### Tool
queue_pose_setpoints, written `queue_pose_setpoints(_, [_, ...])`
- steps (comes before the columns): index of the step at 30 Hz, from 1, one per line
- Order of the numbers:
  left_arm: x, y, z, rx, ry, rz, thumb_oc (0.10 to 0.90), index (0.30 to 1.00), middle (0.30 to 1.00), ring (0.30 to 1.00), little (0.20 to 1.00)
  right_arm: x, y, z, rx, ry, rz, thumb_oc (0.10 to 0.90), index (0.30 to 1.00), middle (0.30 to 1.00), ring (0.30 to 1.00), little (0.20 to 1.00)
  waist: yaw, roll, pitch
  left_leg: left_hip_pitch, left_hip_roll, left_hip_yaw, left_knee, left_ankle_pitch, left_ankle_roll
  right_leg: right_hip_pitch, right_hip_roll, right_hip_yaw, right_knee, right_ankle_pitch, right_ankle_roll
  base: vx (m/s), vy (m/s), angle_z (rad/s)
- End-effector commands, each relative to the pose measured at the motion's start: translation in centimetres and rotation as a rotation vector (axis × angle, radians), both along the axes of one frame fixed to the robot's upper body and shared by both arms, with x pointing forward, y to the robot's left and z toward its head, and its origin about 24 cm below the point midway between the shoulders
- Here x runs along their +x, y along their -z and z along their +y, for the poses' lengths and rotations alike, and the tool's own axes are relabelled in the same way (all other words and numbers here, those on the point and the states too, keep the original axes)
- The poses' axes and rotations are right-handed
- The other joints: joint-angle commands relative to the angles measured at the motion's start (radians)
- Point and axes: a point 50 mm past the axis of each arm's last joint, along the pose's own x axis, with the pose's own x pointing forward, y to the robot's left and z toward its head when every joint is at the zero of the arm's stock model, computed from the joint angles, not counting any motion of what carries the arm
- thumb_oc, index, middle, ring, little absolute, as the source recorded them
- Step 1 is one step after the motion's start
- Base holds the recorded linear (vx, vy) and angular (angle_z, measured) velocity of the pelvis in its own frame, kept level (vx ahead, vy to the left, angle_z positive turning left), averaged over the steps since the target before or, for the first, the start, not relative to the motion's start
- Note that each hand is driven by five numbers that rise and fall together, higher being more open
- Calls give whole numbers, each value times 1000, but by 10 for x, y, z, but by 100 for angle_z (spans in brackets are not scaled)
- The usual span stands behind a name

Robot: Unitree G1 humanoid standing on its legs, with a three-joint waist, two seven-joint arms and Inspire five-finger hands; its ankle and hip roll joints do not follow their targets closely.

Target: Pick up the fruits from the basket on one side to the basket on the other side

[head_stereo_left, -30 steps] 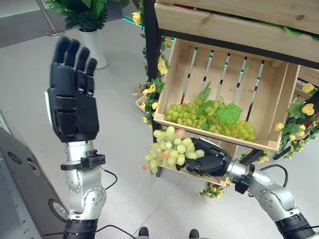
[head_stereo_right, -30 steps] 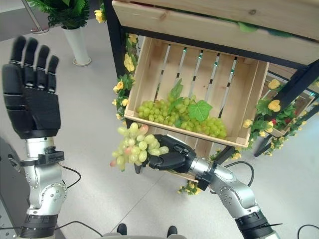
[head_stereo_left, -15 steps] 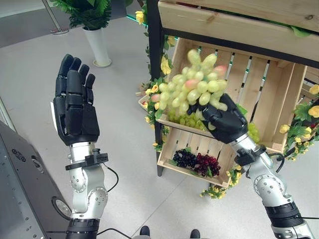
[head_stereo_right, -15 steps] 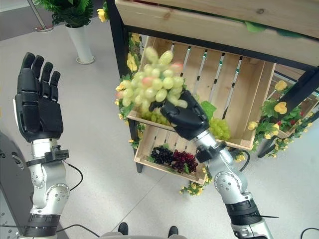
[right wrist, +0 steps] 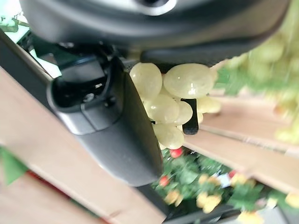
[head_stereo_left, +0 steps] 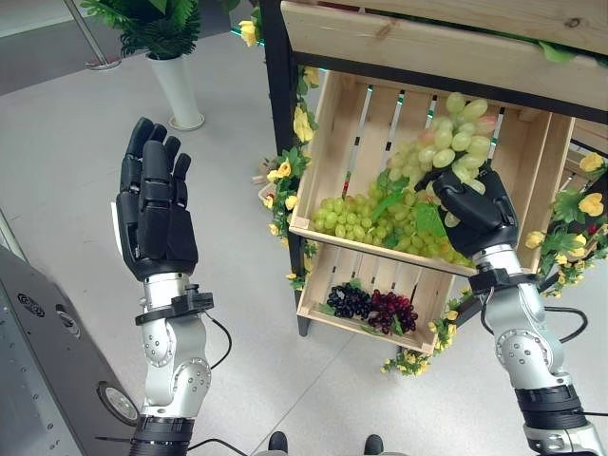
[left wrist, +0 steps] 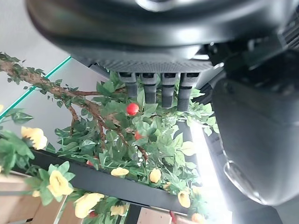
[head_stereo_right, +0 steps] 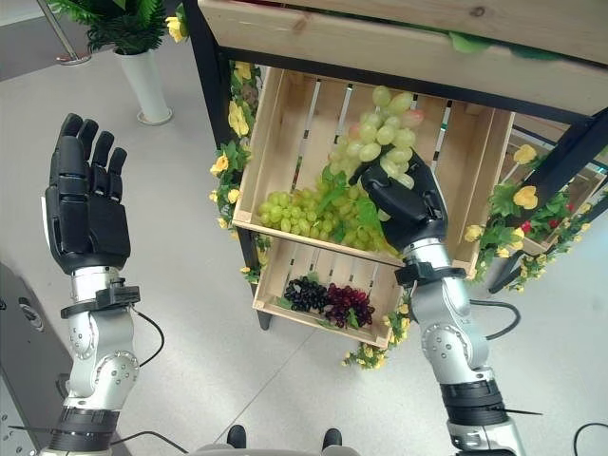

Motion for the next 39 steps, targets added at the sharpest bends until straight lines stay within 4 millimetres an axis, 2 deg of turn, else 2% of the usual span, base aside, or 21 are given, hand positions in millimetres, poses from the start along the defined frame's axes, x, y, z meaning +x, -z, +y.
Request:
queue_pose_setpoints(1, [18,-37,-5,146,37,-149,800,900,900,900,900,10,-73,-15,-158,123,-306,400,300,300,300,300,12,-13,-101,29,-1,-15,2,-93,-30,42,-15,-38,30,-50,-4,0,0,0])
queue_pose_setpoints(8, [21,-38,-10,144,70,-135,800,900,900,900,900,33,-67,-34,-339,197,-163,405,307,307,307,307,27,-23,-96,36,-2,-25,2,-99,-33,54,-19,-55,27,-51,0,1,6,1])
queue_pose_setpoints(9, [24,-38,-13,147,82,-129,800,900,900,900,900,40,-64,-40,-440,254,-116,778,867,867,867,867,33,-27,-97,35,-3,-27,2,-99,-33,54,-21,-60,26,-49,1,-6,17,7])
queue_pose_setpoints(10, [24,-38,-13,146,82,-130,800,900,900,900,900,40,-65,-40,-441,254,-117,800,900,900,900,900,32,-26,-97,35,-3,-27,2,-99,-33,55,-21,-60,26,-49,1,-5,20,5])
queue_pose_setpoints(14, [28,-37,-21,128,117,-123,800,900,900,900,900,57,-64,-59,-619,392,-11,800,900,900,900,900,50,-33,-93,34,-4,-37,2,-96,-33,58,-25,-72,25,-43,2,-4,19,5])
queue_pose_setpoints(19, [31,-37,-27,127,148,-112,800,900,900,900,900,66,-66,-71,-722,455,75,800,900,900,900,900,64,-37,-92,33,-8,-46,2,-94,-32,61,-29,-83,26,-41,4,0,9,5])
queue_pose_setpoints(23, [32,-37,-31,136,166,-113,800,900,900,900,900,71,-66,-77,-924,527,126,800,900,900,900,900,71,-39,-88,34,-9,-48,2,-91,-31,62,-32,-88,27,-37,6,-2,0,3])
queue_pose_setpoints(24, [32,-38,-31,140,169,-115,800,900,900,900,900,71,-69,-82,-1029,567,132,800,900,900,900,900,73,-40,-87,34,-9,-47,2,-90,-31,61,-33,-89,29,-36,6,0,0,0])
queue_pose_setpoints(25, [32,-38,-31,141,169,-117,800,900,900,900,900,71,-70,-83,-1050,581,128,800,900,900,900,900,73,-40,-87,34,-9,-47,2,-90,-31,61,-34,-90,29,-35,7,0,0,0])
queue_pose_setpoints(26, [32,-40,-32,144,172,-120,800,900,900,900,900,71,-76,-87,-1199,624,118,800,900,900,900,900,74,-41,-86,34,-10,-47,2,-88,-31,59,-34,-89,30,-34,8,0,0,0])
queue_pose_setpoints(28, [32,-41,-33,149,173,-123,800,900,900,900,900,71,-81,-90,-1271,636,136,800,900,900,900,900,74,-42,-85,34,-10,-46,2,-87,-30,59,-34,-87,31,-33,9,0,0,0])
queue_pose_setpoints(33, [29,-43,-31,164,172,-127,800,900,900,900,900,69,-98,-87,-1419,649,104,800,900,900,900,900,69,-46,-81,37,-9,-43,2,-85,-28,55,-33,-81,39,-35,12,0,0,0])
queue_pose_setpoints(39, [25,-44,-27,169,163,-132,800,900,900,900,900,61,-114,-68,-1393,615,-34,800,900,900,900,900,58,-49,-78,40,-9,-39,2,-86,-27,53,-30,-69,43,-38,12,0,0,0])
